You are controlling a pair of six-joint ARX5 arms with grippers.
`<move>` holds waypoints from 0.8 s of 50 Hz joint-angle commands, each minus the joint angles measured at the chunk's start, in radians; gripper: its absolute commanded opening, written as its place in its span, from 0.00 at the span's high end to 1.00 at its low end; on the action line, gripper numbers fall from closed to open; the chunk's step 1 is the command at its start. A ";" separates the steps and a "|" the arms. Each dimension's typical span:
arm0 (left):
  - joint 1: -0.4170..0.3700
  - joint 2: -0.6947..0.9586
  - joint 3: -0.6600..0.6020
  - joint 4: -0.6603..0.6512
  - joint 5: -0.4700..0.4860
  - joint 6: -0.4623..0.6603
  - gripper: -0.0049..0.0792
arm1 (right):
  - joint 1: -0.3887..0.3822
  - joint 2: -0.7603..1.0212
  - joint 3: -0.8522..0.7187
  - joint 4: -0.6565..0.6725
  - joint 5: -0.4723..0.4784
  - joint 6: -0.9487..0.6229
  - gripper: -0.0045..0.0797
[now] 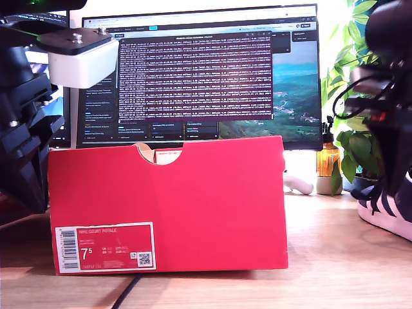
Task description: Pack the blue shoes by picking the first shoe and placing it inside the red shoebox, left side, then picking and rotating the second shoe and placing it in the shoebox
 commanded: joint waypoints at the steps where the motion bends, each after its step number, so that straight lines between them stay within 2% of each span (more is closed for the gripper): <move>1: -0.002 0.011 -0.013 0.013 0.000 -0.018 0.96 | -0.006 -0.002 0.038 -0.022 -0.022 -0.003 0.61; 12: -0.002 0.011 -0.013 0.013 0.000 -0.018 0.96 | 0.005 -0.002 0.159 -0.111 -0.018 -0.010 0.61; 18: -0.002 0.011 -0.013 0.013 0.000 -0.019 0.96 | 0.005 -0.002 0.177 -0.136 -0.005 -0.010 0.61; 25: -0.002 0.011 -0.013 0.013 0.000 -0.021 0.96 | 0.004 0.003 0.177 -0.164 0.117 -0.017 0.61; 40: -0.002 0.011 -0.013 0.015 0.000 -0.024 0.96 | -0.005 0.032 0.176 -0.192 0.142 -0.017 0.61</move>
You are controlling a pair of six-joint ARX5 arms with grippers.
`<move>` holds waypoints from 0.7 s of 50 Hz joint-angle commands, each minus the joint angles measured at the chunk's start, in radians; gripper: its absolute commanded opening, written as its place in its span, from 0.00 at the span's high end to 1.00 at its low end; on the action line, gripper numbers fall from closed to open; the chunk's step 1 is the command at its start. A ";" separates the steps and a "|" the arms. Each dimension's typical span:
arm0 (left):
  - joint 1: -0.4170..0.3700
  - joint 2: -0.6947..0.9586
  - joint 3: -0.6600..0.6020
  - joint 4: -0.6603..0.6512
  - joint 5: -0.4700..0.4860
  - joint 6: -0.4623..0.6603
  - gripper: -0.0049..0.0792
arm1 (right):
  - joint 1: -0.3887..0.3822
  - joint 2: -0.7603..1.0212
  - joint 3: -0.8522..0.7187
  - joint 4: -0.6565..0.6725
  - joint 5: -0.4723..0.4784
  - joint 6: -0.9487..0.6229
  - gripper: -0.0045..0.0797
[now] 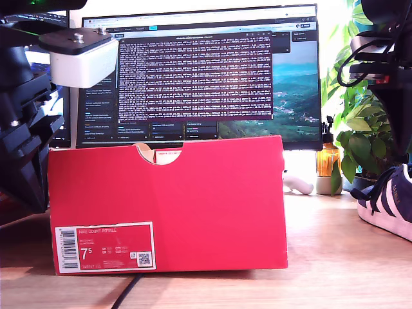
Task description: Pack the blue shoes by picking the first shoe and placing it inside the red shoebox, left side, then picking and rotating the second shoe and placing it in the shoebox
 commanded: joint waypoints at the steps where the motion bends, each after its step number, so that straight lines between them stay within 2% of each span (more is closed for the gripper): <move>1: -0.002 0.011 -0.013 0.014 0.001 -0.008 0.96 | -0.004 0.038 -0.016 -0.005 0.006 -0.006 0.61; 17: -0.002 0.011 -0.013 0.015 0.001 -0.009 0.96 | -0.004 0.160 -0.021 -0.012 0.025 -0.002 0.61; 28: -0.002 0.011 -0.013 0.016 0.001 -0.008 0.96 | -0.004 0.189 -0.084 0.051 0.025 0.004 0.62; 33: -0.002 0.011 -0.013 0.015 0.001 -0.008 0.96 | -0.004 0.190 -0.124 0.102 0.025 0.010 0.76; 35: -0.002 0.011 -0.013 0.015 0.001 -0.008 0.96 | -0.004 0.190 -0.136 0.120 0.025 0.013 0.86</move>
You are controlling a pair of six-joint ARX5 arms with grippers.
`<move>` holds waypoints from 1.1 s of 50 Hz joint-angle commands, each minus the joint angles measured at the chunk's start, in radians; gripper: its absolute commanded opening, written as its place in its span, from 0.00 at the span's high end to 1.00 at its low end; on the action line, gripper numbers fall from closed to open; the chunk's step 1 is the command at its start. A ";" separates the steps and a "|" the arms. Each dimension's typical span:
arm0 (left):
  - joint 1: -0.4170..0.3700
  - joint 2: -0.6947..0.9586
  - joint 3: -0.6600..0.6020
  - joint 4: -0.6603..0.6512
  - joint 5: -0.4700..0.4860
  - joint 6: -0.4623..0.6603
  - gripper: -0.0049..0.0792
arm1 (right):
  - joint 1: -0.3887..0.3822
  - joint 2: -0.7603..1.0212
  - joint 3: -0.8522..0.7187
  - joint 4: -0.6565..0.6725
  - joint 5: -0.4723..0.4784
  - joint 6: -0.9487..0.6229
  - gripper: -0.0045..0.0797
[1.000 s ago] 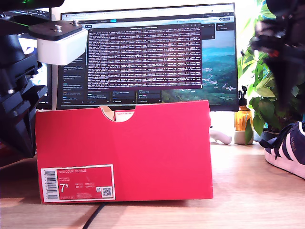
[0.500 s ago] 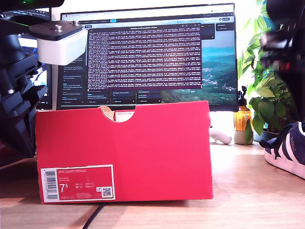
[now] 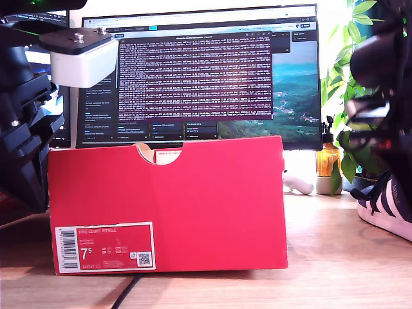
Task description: Pack the blue shoes by picking the first shoe and placing it inside the red shoebox, left side, then picking and rotating the second shoe and placing it in the shoebox
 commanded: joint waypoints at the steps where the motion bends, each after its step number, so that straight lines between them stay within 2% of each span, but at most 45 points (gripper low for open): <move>1: -0.002 0.011 -0.013 0.015 0.001 -0.006 0.96 | -0.004 0.016 -0.034 0.025 0.007 0.007 0.90; 2: -0.002 0.011 -0.013 0.015 0.001 -0.006 0.96 | -0.004 0.016 -0.035 0.031 0.009 0.007 0.96; 3: -0.002 0.011 -0.013 0.014 0.001 -0.006 0.96 | -0.004 0.016 -0.035 0.040 0.010 0.007 0.97; 10: -0.002 0.011 -0.013 0.014 0.000 -0.006 0.96 | -0.003 0.016 -0.021 0.075 0.010 0.041 0.96; 31: -0.002 0.011 -0.013 0.014 -0.010 -0.006 0.96 | 0.063 -0.028 0.132 -0.061 0.000 0.097 0.96; 44: -0.002 0.011 -0.013 0.014 -0.010 -0.005 0.96 | 0.136 -0.066 0.258 -0.059 -0.158 0.164 0.96; 55: -0.002 0.011 -0.013 0.014 -0.010 -0.006 0.96 | 0.208 -0.066 0.341 -0.017 -0.241 0.234 0.96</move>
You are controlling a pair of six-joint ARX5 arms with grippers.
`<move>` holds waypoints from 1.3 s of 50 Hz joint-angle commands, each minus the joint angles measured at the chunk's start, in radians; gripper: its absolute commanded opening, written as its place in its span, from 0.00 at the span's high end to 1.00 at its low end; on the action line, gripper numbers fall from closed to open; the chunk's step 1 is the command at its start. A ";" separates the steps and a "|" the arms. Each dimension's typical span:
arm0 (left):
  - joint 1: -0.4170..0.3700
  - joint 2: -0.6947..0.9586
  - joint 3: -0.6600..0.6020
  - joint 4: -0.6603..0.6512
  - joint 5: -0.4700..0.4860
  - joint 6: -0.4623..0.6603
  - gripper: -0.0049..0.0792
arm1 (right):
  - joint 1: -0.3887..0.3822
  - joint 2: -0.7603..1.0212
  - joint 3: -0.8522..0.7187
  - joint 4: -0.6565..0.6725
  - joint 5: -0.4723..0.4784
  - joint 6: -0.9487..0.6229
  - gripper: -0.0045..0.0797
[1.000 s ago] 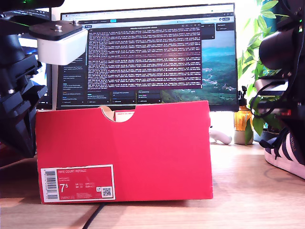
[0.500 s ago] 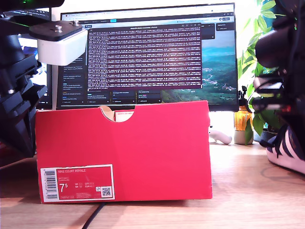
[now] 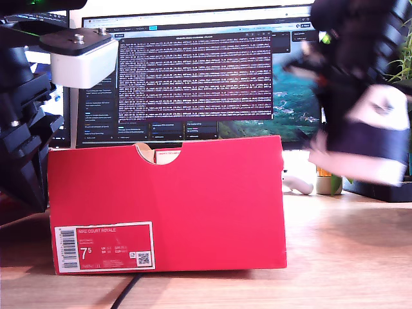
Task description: Pack the blue shoes by picking the first shoe and placing it inside the red shoebox, left side, then picking and rotating the second shoe and placing it in the shoebox
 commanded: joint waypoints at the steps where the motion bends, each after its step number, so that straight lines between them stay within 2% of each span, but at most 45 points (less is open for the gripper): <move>1: -0.002 0.011 -0.013 0.013 -0.002 -0.006 0.96 | 0.018 -0.039 0.045 0.037 -0.021 0.024 0.96; 10: -0.002 0.011 -0.013 0.014 -0.003 -0.006 0.96 | 0.063 -0.039 0.072 0.137 -0.117 0.104 0.96; 27: -0.002 0.011 -0.013 0.014 -0.003 -0.006 0.96 | 0.176 -0.028 0.072 0.396 -0.118 0.287 0.96; 48: -0.002 0.011 -0.013 0.014 -0.003 -0.006 0.96 | 0.258 0.103 0.072 0.549 -0.183 0.393 0.96; 65: -0.002 0.011 -0.013 0.015 -0.003 -0.006 0.96 | 0.310 0.207 0.072 0.595 -0.220 0.423 0.96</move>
